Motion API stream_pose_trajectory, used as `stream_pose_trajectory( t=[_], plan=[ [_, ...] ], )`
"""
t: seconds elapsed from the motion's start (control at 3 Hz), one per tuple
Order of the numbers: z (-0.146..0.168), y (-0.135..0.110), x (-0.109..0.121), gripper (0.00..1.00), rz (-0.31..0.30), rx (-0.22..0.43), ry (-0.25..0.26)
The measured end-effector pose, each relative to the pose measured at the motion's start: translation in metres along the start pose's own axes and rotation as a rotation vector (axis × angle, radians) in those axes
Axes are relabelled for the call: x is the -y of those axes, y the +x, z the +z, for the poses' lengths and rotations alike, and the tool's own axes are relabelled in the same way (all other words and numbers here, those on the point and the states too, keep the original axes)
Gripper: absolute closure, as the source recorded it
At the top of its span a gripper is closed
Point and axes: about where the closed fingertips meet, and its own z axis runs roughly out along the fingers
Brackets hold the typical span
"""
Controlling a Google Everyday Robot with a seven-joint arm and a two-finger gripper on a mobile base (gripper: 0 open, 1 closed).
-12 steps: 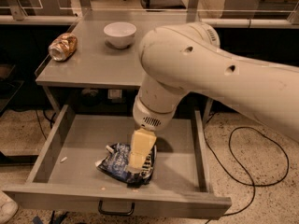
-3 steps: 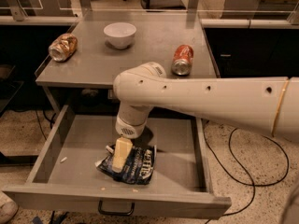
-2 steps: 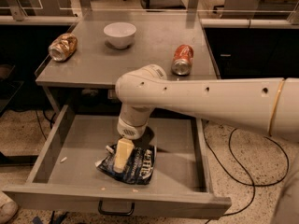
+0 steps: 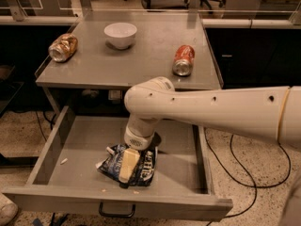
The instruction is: Pick blue chip bag from top drawer and place on counter
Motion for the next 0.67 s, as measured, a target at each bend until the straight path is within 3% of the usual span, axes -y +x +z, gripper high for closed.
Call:
stream_pose_trajectory(
  t=[0.33, 0.67],
  plan=[
    [0.0098, 0.0164, -0.0161, 0.00, 0.029, 0.004, -0.022],
    [0.0144, 0.0153, -0.0162, 0.00, 0.022, 0.009, -0.025]
  ],
)
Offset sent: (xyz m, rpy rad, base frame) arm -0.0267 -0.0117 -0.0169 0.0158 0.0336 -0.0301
